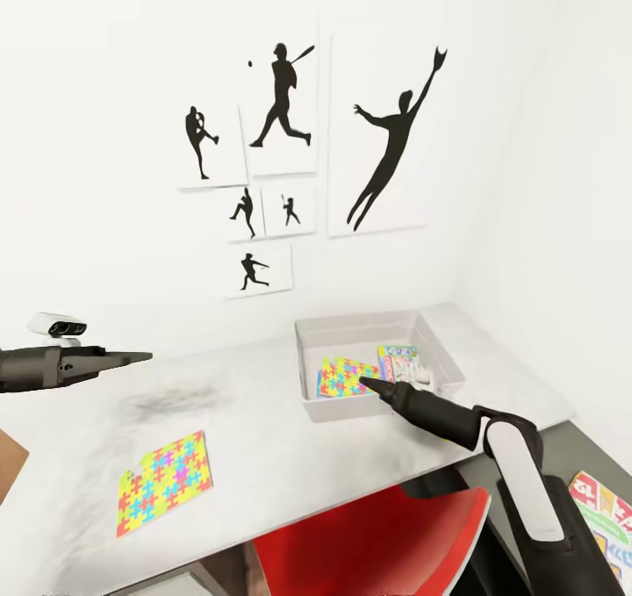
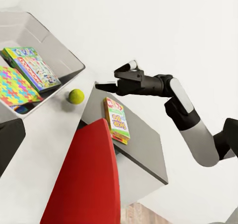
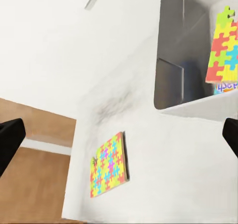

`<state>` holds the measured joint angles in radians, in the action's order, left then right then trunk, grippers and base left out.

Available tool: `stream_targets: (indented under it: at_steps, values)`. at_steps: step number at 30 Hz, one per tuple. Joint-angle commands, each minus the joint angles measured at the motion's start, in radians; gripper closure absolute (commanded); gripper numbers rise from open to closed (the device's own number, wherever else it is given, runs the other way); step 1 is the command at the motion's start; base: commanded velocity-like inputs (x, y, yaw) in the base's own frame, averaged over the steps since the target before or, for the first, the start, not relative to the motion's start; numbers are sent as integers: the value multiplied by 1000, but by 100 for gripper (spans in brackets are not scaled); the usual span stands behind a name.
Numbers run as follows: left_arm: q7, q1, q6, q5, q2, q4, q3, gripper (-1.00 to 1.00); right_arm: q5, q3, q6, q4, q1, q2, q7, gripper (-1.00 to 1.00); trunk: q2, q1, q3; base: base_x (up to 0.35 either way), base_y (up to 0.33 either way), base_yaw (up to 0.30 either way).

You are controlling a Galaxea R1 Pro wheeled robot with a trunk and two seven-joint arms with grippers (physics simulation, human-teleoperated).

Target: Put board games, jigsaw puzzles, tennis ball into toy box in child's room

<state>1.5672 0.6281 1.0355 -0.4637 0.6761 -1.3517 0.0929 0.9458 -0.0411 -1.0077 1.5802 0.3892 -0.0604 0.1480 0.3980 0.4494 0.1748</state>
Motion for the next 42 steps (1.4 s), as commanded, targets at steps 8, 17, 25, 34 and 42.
stream_targets:
  at_steps: [8,17,25,34,42]
  values:
    - [4,1,11,0,0,0,0,-100,-13,6,15,1,-44,11,124,-100,2,1,-9,-42,17,0]
    - [4,1,11,0,0,0,0,-100,-21,10,108,-3,-85,9,135,-100,2,1,-11,-3,1,0]
    - [4,1,11,0,0,0,0,-100,-26,40,130,-14,-91,12,128,-100,2,1,-11,0,0,0]
    - [4,1,11,0,0,0,-1,-100,-27,45,133,-18,-103,11,127,-100,2,1,-11,0,0,0]
    - [4,1,11,0,0,0,-1,-100,-27,45,138,-25,-107,10,117,-100,2,1,-11,0,0,0]
